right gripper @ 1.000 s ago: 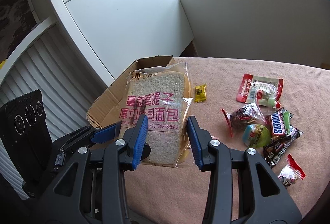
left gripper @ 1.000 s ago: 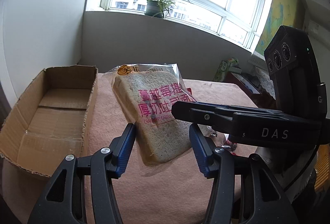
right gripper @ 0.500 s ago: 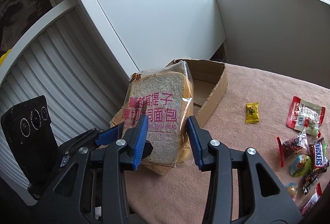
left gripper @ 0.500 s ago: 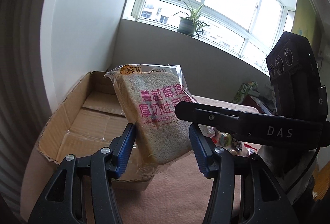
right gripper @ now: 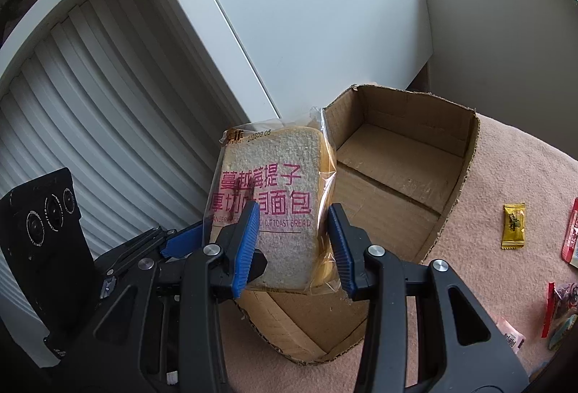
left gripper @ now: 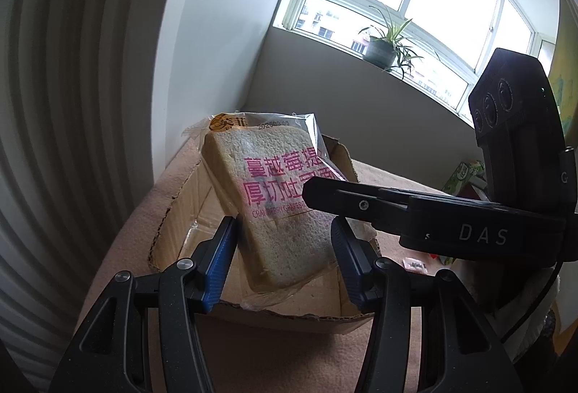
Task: Organize snacks
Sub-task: 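Carry the bread loaf into the cardboard box and open the left gripper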
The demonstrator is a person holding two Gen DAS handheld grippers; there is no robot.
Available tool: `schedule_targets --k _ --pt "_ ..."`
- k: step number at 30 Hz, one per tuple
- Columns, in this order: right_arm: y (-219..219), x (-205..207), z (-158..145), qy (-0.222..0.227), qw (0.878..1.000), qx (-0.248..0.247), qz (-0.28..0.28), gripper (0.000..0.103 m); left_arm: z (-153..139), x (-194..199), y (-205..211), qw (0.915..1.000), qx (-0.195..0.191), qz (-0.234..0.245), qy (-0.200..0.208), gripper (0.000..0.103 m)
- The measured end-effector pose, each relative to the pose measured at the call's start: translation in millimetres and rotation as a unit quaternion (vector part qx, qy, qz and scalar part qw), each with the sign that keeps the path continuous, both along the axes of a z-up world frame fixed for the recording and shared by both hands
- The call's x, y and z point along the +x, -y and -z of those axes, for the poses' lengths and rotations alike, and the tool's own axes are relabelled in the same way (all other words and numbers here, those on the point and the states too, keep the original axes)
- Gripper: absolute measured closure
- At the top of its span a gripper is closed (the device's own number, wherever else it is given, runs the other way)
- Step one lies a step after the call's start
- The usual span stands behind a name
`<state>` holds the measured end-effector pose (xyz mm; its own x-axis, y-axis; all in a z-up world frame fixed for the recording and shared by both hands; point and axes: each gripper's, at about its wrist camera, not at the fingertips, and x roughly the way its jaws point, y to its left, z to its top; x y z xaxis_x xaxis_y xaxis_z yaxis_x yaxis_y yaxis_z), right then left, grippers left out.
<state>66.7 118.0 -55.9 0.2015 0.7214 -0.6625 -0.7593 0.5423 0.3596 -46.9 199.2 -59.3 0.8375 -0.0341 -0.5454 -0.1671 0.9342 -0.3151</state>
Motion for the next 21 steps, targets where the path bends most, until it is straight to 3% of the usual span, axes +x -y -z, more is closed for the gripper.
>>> schedule_targets --k 8,11,14,21 --pt "-6 7 8 0.005 1.0 -0.005 0.017 0.059 7 3 -13 0.9992 0.014 -0.035 -0.01 0.051" --pt "1 7 5 0.01 1.0 -0.001 0.024 0.057 4 2 -16 0.9993 0.011 -0.037 -0.005 0.051" --pt "12 7 1 0.02 0.999 -0.001 0.031 0.045 1 1 -12 0.9994 0.01 -0.035 0.001 0.051" --pt "43 7 -13 0.039 0.998 -0.003 0.054 0.043 -4 5 4 0.9997 0.013 -0.019 0.01 0.051"
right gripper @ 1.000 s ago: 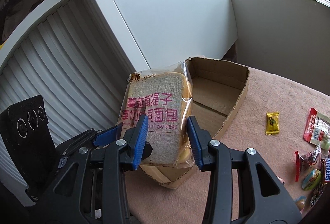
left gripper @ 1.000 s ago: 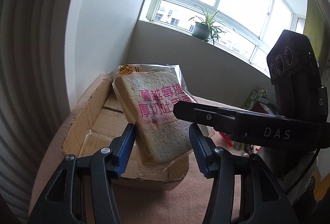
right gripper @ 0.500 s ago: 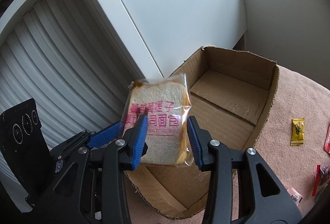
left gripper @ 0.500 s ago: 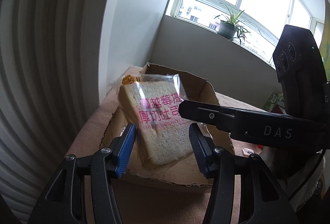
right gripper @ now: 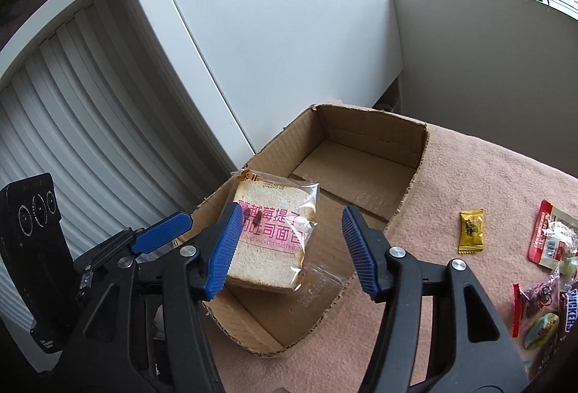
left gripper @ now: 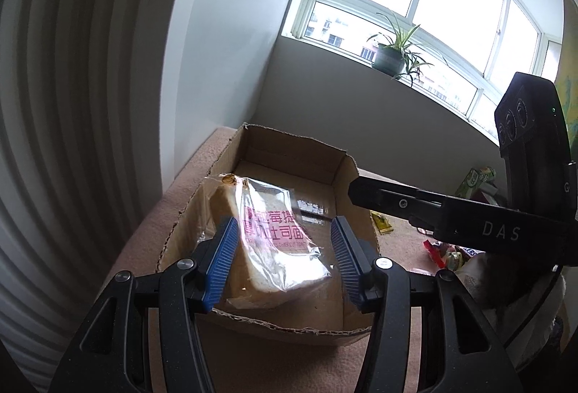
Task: Organize snacks
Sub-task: 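Carry the bread loaf into the cardboard box and open the left gripper, then move the left gripper to the jerky pack while the right gripper approaches the Snickers bar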
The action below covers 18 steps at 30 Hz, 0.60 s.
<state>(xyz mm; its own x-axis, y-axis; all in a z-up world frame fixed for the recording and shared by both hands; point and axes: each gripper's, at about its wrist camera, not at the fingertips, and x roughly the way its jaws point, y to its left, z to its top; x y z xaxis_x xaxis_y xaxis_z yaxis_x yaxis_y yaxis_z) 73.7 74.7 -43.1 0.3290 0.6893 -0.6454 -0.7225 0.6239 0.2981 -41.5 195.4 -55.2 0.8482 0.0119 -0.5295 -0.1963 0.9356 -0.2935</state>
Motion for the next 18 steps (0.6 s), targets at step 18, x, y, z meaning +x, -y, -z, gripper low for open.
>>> schedule_targets --k 18 --pt "151 27 -15 0.043 0.99 -0.001 0.133 0.021 -5 36 70 0.9972 0.012 0.074 -0.005 0.051"
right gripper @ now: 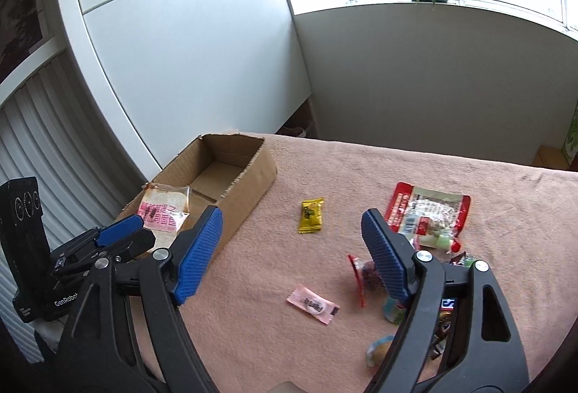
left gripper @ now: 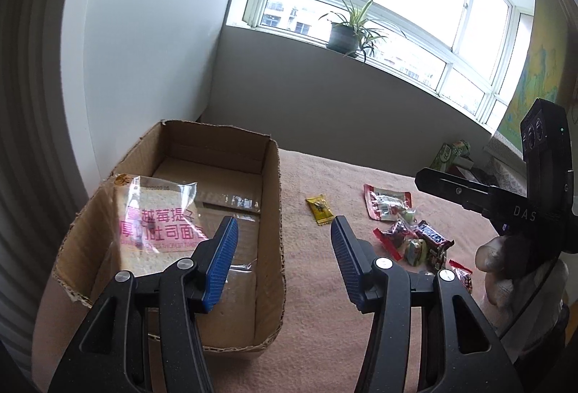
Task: Organize snacks
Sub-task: 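Move the left gripper to the jerky pack while the right gripper approaches the Snickers bar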
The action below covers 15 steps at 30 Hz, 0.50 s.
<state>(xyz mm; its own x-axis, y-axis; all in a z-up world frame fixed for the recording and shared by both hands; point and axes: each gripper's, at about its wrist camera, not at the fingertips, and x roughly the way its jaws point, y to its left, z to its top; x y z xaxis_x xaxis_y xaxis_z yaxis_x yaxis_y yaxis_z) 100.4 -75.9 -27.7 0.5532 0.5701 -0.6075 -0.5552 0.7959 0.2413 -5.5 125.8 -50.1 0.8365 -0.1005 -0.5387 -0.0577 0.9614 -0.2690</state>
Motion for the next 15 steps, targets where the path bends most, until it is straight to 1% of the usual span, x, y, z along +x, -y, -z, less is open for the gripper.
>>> schedule_targets --k 4,7,11,13,15 --pt "33 7 1 0.0 0.999 -0.005 0.033 0.021 2 8 18 0.9998 0.004 0.02 -0.001 0.051" --pt "61 15 5 -0.016 0.998 0.005 0.055 0.021 4 16 36 0.999 0.009 0.043 -0.007 0.051" --pt "97 22 20 -0.044 0.995 0.013 0.085 0.021 7 34 62 0.9969 0.014 0.074 -0.022 0.051" --pt "111 27 28 -0.059 0.993 0.014 0.098 0.029 8 46 75 0.9951 0.016 0.093 -0.029 0.051" --pt "120 31 36 -0.072 0.992 0.013 0.101 0.037 9 58 89 0.9929 0.026 0.11 -0.037 0.051"
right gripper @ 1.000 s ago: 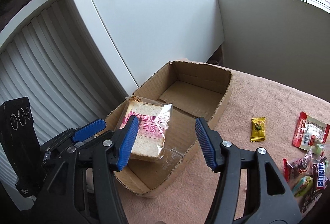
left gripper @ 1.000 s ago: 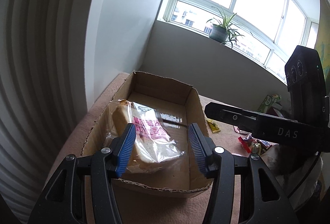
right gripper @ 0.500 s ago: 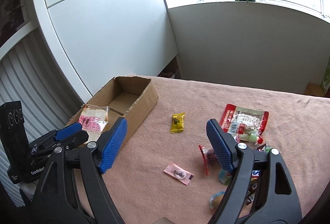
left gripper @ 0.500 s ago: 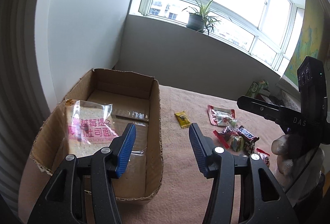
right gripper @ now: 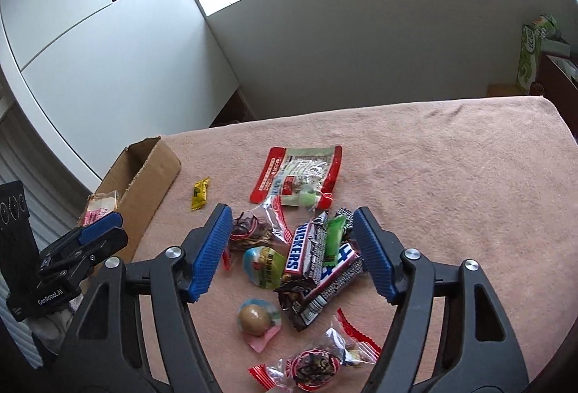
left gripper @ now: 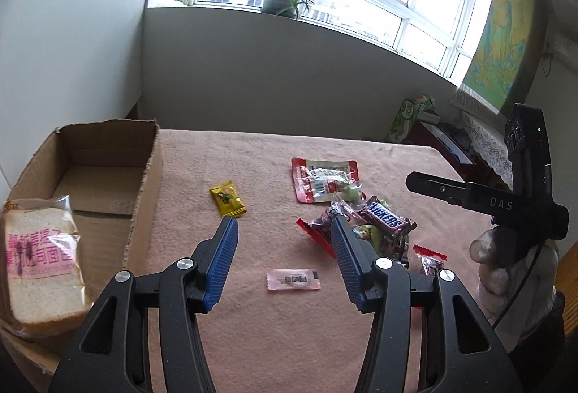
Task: Organize snacks
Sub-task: 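Move the left gripper to the jerky pack while the right gripper approaches the Snickers bar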
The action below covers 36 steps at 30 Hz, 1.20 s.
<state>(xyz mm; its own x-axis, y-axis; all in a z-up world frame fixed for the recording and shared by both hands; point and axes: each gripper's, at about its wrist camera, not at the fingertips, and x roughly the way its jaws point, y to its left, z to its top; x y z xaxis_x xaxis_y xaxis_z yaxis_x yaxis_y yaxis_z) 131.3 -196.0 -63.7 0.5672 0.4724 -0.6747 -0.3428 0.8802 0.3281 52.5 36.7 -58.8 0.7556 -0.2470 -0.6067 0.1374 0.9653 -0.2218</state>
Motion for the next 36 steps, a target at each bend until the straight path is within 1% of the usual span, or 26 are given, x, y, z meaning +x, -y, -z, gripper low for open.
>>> schedule_targets --k 3,6,8,11,13,15,20,23,26,28,30,33,36 --pt "5 4 11 -0.011 1.0 -0.006 -0.004 0.043 3 16 18 0.9997 0.017 0.017 -0.006 0.051" --pt "4 4 19 -0.015 1.0 -0.017 -0.015 0.05 10 33 30 0.9992 0.014 0.029 -0.024 0.051" --pt "2 3 23 -0.015 0.999 -0.023 -0.021 0.05 19 42 36 0.9986 0.018 0.033 -0.039 0.051" --pt "-4 1 28 -0.011 0.998 -0.045 -0.032 0.052 33 49 44 0.9971 0.036 0.036 -0.056 0.051" --pt "-11 0 31 -0.008 0.997 -0.061 -0.04 0.059 41 52 46 0.9961 0.045 0.035 -0.067 0.051" --pt "-17 -2 32 -0.006 0.996 -0.068 -0.048 0.061 45 53 49 0.9954 0.053 0.037 -0.07 0.051" --pt "-28 -8 32 0.007 0.994 -0.09 -0.061 0.062 46 55 58 0.9941 0.063 0.055 -0.069 0.054" --pt "-30 -7 36 0.001 0.993 -0.098 -0.064 0.063 48 57 60 0.9935 0.065 0.059 -0.072 0.057" --pt "-34 -3 40 -0.002 0.992 -0.112 -0.064 0.064 49 61 62 0.9931 0.069 0.06 -0.073 0.061" --pt "-36 -1 42 0.0 0.99 -0.123 -0.064 0.066 50 64 64 0.9931 0.067 0.06 -0.075 0.061" --pt "-39 1 41 0.003 0.989 -0.13 -0.064 0.067 52 67 62 0.9932 0.062 0.059 -0.079 0.064" --pt "-41 2 42 0.005 0.988 -0.137 -0.065 0.067 52 69 62 0.9936 0.057 0.057 -0.079 0.064" --pt "-42 2 42 0.006 0.988 -0.139 -0.068 0.067 50 68 63 0.9936 0.064 0.057 -0.075 0.064"
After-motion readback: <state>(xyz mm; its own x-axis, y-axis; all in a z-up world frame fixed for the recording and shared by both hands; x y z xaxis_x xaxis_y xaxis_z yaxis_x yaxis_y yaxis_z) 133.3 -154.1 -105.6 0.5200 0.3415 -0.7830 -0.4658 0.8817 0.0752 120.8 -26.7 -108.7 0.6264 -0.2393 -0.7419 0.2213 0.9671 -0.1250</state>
